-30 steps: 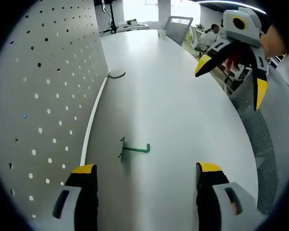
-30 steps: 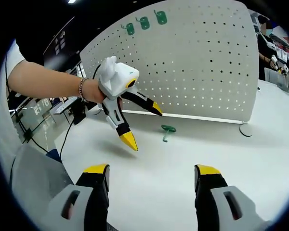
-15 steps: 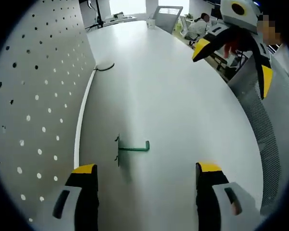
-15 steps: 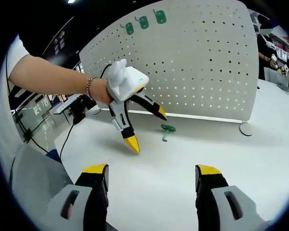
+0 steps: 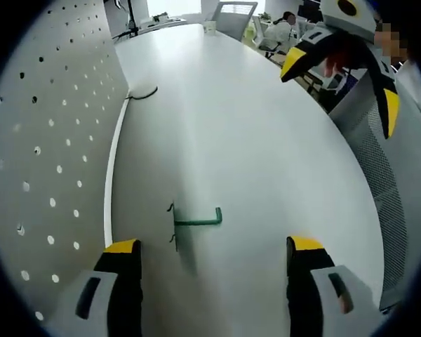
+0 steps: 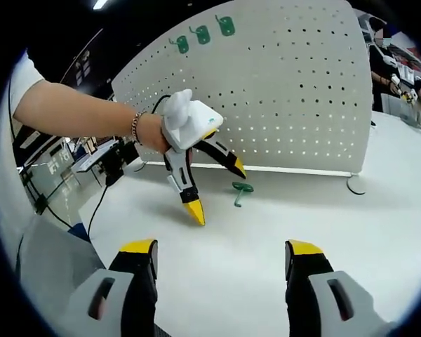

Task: Insert the hook assembly into the mounting plate slot until the hook locks in place.

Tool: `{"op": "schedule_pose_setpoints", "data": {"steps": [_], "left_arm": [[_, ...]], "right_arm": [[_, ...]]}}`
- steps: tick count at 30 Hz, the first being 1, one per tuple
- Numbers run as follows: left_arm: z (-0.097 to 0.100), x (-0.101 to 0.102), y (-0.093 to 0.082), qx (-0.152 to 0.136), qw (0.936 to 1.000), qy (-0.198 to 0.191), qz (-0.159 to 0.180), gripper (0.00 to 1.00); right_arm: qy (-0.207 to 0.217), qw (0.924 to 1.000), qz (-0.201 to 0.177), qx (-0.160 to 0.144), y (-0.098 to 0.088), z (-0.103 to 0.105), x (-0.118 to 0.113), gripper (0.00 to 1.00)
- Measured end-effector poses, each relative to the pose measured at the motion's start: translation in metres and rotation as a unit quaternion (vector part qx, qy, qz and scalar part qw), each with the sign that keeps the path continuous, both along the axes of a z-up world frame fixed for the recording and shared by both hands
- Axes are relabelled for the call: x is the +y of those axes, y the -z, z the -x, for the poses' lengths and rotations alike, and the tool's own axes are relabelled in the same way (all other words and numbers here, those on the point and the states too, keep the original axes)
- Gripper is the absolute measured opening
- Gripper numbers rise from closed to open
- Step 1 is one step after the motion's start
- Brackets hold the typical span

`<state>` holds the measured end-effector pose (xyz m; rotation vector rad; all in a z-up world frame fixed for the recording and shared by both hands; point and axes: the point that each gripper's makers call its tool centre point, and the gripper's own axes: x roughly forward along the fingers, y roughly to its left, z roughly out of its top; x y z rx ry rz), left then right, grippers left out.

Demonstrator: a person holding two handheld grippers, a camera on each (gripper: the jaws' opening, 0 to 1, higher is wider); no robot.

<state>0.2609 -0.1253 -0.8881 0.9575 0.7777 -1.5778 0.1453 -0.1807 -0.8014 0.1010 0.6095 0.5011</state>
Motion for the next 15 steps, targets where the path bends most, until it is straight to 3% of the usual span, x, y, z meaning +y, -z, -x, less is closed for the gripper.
{"op": "schedule_pose_setpoints", "data": {"steps": [7,11,15], "left_arm": [[-0.0013,-0.0017,-0.0012,0.001,0.9999,-0.009,0.008,0.84],[-0.0046,-0.0034,-0.0053,0.003,0.9997,-0.012,0.023,0.66],[-0.0087,-0.0055,-0.0056,0.004,0.9992,-0.022,0.032,0.59]], "right_arm": [[0.003,1.0000,-0.004,0.000,-0.0009,-0.0011,-0.0007,0.70],[0.007,1.0000,-0.006,0.001,-0.0011,-0.0009,-0.0020,0.69],[0.009,0.9999,-0.007,0.000,-0.0019,-0.0011,-0.0033,0.69]]}}
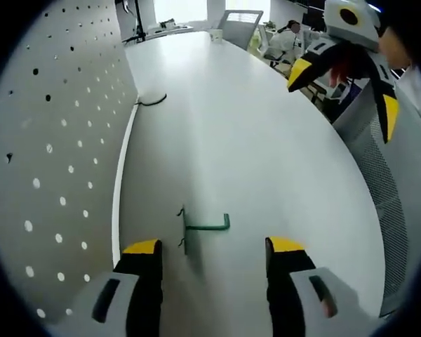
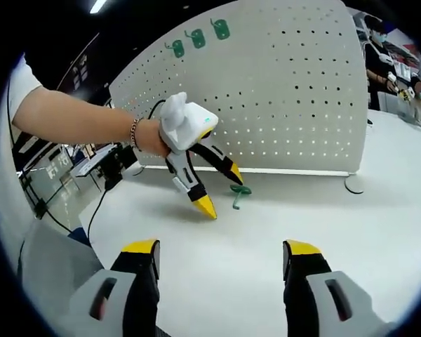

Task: Insert the hook assembly into the mounting plate slot until the hook locks in place.

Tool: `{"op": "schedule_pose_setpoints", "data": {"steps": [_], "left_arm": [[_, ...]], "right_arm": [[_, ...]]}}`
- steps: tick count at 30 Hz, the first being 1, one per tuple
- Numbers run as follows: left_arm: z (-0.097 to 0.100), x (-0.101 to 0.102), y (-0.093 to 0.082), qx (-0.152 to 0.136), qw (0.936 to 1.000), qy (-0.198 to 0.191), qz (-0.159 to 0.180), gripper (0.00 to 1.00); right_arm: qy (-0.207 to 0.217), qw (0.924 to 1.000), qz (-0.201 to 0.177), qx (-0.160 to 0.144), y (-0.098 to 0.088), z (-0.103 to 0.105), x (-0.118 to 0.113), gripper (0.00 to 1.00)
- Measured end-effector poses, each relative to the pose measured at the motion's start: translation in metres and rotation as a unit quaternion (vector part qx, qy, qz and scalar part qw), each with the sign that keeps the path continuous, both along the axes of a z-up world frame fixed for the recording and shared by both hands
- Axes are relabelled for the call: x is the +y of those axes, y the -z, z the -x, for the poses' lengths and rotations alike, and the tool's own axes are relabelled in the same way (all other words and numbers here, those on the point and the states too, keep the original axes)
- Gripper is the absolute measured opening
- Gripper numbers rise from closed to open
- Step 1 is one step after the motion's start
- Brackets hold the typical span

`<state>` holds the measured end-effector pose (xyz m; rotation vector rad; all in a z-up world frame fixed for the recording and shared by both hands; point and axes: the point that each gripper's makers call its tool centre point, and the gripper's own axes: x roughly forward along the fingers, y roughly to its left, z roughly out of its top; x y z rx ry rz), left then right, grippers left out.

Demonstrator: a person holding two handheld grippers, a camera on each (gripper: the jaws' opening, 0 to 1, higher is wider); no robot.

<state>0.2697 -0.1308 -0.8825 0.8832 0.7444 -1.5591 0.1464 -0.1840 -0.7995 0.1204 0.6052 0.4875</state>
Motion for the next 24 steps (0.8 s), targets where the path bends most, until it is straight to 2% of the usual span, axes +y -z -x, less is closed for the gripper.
{"op": "schedule_pose_setpoints", "data": {"steps": [3,8,24], "left_arm": [[-0.003,-0.001,-0.002,0.001,1.0000,-0.007,0.007,0.49],[-0.013,-0.003,-0.002,0.000,0.9989,-0.042,0.022,0.35],[-0.021,-0.003,-0.003,-0.011,0.9956,-0.088,0.031,0.11]], "right_arm": [[0.001,1.0000,-0.002,0.000,0.000,0.000,0.000,0.69],[0.005,1.0000,-0.006,-0.001,-0.001,-0.001,-0.001,0.69],[0.009,0.9999,-0.007,-0.002,-0.002,-0.001,-0.002,0.69]]}}
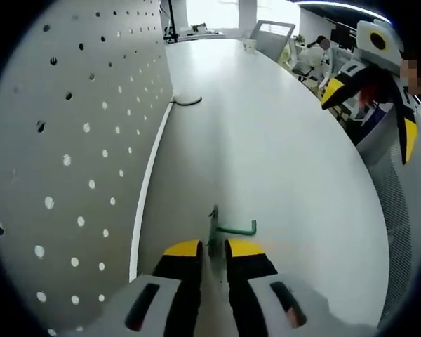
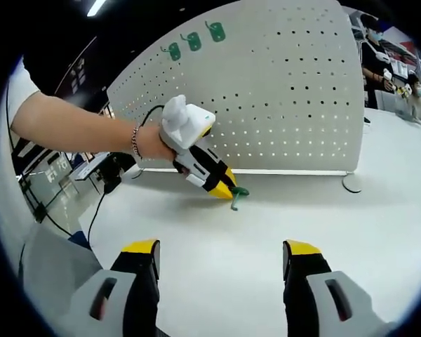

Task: Insert the hook assembly into the mounting plate slot until the hook locks in place.

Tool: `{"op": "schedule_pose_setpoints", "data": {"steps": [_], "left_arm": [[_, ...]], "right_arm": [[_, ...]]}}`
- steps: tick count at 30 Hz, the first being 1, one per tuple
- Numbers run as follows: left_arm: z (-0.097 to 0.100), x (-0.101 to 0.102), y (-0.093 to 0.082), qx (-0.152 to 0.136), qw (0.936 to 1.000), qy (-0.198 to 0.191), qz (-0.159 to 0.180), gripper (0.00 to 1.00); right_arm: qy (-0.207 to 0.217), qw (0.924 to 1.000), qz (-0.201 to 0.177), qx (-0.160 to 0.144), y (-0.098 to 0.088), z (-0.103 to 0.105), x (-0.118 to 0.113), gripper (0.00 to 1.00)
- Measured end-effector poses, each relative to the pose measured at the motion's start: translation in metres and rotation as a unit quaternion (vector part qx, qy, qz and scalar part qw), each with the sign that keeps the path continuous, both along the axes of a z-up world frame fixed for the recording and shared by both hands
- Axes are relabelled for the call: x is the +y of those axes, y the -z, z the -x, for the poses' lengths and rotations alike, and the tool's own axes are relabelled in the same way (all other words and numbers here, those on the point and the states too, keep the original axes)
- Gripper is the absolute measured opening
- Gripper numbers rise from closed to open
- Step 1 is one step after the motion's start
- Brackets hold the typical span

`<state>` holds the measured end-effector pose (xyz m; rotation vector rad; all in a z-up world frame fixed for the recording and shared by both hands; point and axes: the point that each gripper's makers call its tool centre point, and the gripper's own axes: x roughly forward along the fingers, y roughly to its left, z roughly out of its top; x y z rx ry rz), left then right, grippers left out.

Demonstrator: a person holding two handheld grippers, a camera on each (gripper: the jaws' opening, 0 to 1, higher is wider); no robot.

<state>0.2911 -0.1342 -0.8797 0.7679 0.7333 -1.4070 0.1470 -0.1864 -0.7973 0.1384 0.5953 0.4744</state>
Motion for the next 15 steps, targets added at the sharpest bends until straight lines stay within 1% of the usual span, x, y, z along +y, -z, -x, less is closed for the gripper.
{"op": "schedule_pose_setpoints", "data": {"steps": [1,2,4,8,15], "left_arm": [[-0.0008,0.0003,-0.0002,-0.001,1.0000,-0.005,0.002,0.07],[-0.0027,0.0011,-0.0004,-0.003,0.9999,-0.011,0.003,0.05],[-0.0020,0.0014,-0.0014,-0.001,0.9999,-0.013,0.006,0.05],[-0.0022,0.0012,-0.0014,-0.013,0.9999,-0.008,0.001,0.04],[-0.0032,0.0021,-0.0010,-0.014,0.9999,-0.010,-0.001,0.03]], "right_arm": [[0.000,1.0000,0.001,0.000,-0.0001,0.0000,-0.0002,0.69],[0.002,1.0000,0.003,-0.002,-0.0006,-0.0004,-0.0012,0.69],[0.004,1.0000,0.002,-0.002,-0.0006,-0.0006,-0.0022,0.69],[0.003,1.0000,0.002,-0.001,0.0002,-0.0004,-0.0018,0.69],[0.003,1.0000,0.002,-0.001,-0.0007,0.0000,-0.0011,0.69]]}}
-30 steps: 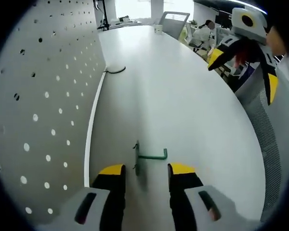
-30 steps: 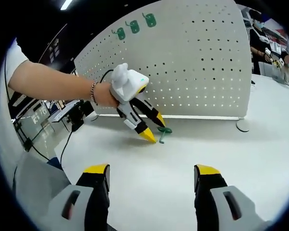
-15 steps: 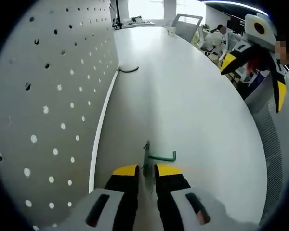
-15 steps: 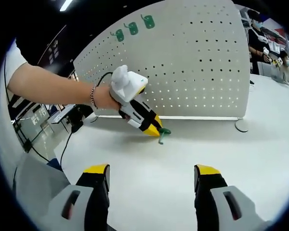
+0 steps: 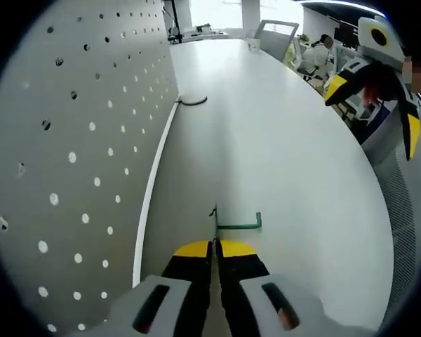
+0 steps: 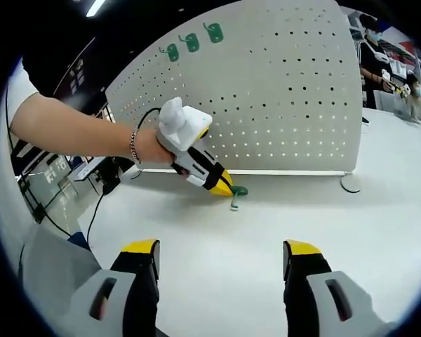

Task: Insert the hook assembly into the mounting plate slot until the hook locks in place.

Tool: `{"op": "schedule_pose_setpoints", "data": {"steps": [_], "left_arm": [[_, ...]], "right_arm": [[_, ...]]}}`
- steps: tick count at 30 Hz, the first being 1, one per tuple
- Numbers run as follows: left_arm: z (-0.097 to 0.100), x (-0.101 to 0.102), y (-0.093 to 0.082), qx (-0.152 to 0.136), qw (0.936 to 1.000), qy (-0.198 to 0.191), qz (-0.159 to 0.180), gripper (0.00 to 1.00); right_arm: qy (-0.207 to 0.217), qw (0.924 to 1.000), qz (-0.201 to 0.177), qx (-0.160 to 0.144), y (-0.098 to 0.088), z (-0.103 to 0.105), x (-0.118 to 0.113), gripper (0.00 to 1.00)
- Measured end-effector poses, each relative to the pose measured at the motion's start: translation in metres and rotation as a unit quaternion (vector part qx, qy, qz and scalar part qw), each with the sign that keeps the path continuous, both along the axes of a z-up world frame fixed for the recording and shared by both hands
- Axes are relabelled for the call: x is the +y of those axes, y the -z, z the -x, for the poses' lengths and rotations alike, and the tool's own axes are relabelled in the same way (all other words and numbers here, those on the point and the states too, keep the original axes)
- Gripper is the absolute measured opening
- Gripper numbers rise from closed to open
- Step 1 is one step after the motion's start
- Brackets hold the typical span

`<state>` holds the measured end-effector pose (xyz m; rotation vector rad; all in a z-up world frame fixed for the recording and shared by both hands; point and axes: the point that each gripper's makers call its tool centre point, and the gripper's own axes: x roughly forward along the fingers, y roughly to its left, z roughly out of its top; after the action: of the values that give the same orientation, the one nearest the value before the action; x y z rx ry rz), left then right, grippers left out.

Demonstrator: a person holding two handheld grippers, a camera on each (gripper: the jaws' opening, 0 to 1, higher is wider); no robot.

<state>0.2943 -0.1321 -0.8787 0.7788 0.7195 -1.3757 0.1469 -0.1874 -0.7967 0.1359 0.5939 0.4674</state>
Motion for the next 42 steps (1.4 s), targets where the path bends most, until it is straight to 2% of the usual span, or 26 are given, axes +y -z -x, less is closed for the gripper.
{"op": "schedule_pose_setpoints", "data": {"steps": [8,9,11,13,15,22,27,30,37,42], "left_arm": [[-0.001,-0.001,0.001,-0.002,1.0000,0.001,-0.007,0.03],[0.000,-0.001,0.000,0.003,0.9999,-0.009,-0.006,0.03],[0.000,-0.010,-0.008,0.019,0.9985,-0.030,0.042,0.03],[-0.002,-0.013,-0.015,0.014,0.9972,-0.036,0.065,0.03],[-0.002,-0.011,-0.018,0.009,0.9972,-0.036,0.065,0.03],[0.001,-0.014,-0.033,0.002,0.9929,-0.041,0.112,0.02],[0.006,-0.014,-0.037,0.011,0.9901,-0.046,0.132,0.02],[0.006,-0.013,-0.041,0.005,0.9892,-0.051,0.137,0.02],[0.006,-0.014,-0.058,0.001,0.9827,-0.063,0.175,0.02],[0.008,-0.010,-0.065,-0.004,0.9803,-0.068,0.185,0.02]], "right_arm": [[0.002,1.0000,-0.002,-0.001,-0.001,0.000,-0.001,0.69],[0.003,1.0000,-0.002,-0.001,-0.001,0.000,-0.001,0.69],[0.005,1.0000,-0.003,-0.002,-0.002,0.000,-0.002,0.69],[0.008,1.0000,-0.004,-0.004,-0.003,-0.001,-0.003,0.69],[0.008,0.9999,-0.005,-0.005,-0.003,-0.002,-0.003,0.69],[0.007,0.9999,-0.004,-0.007,-0.004,-0.002,-0.002,0.69],[0.008,0.9999,-0.004,-0.010,-0.005,-0.002,-0.003,0.69],[0.008,0.9999,-0.004,-0.012,-0.007,-0.002,-0.003,0.69],[0.009,0.9998,-0.005,-0.015,-0.008,-0.003,-0.004,0.69],[0.008,0.9998,-0.004,-0.018,-0.009,-0.003,-0.003,0.69]]}}
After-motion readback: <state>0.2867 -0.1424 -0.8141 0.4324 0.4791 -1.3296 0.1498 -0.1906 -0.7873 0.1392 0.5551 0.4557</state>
